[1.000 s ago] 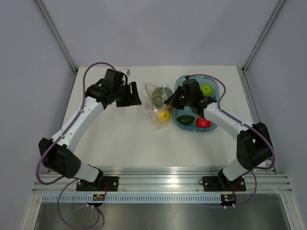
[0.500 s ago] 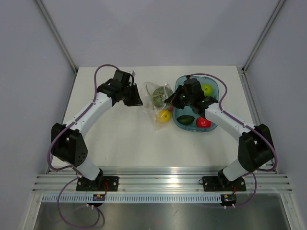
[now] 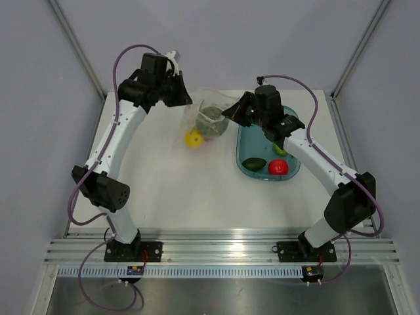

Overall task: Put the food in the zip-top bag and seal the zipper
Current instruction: Adjust the zipper food storage bag at the center of the board.

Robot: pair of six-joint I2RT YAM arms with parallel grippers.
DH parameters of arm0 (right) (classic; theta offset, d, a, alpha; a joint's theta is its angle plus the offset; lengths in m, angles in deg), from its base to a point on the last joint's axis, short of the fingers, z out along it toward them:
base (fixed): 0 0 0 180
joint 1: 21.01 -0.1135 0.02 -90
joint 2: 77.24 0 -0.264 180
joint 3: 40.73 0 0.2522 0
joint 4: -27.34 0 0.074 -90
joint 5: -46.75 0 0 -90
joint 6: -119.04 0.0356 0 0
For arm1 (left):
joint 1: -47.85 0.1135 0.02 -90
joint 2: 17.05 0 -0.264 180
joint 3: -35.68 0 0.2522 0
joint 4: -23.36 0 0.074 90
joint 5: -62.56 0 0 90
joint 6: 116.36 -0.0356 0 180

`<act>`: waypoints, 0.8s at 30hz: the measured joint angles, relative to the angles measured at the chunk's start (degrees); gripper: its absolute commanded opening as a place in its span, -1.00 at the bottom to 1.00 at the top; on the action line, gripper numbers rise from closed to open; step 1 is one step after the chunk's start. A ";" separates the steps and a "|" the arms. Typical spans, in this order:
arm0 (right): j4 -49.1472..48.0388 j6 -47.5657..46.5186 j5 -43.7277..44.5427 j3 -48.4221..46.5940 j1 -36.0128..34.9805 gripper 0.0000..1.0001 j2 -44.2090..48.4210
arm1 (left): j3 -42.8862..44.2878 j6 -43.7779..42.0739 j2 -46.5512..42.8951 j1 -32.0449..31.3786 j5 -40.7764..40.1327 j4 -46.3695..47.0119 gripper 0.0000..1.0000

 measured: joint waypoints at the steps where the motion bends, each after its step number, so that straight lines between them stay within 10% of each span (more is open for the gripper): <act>1: -0.46 -0.35 0.09 -0.96 0.00 -1.00 0.20 | 2.25 -0.55 0.00 0.59 0.46 -0.33 -1.00; 10: -10.99 0.68 -1.42 14.14 -4.26 -0.92 3.89 | -11.61 -5.11 -3.67 4.00 6.56 0.66 -1.00; 13: -10.95 0.59 -2.32 18.86 -8.83 -0.68 3.48 | -21.20 -6.75 -3.63 4.17 9.29 0.35 -1.00; 14: -10.75 0.31 -2.97 19.58 -9.79 -0.15 3.43 | -22.71 -7.13 -3.63 4.17 9.81 0.04 -1.00; 18: -10.27 -3.61 -3.32 20.02 -10.23 0.34 4.20 | -24.41 -9.29 -3.78 4.15 10.60 -0.85 -1.00; 24: -0.98 -18.14 -0.81 17.86 -9.97 0.49 13.62 | -23.85 -11.91 -5.46 4.42 10.16 -1.16 -1.00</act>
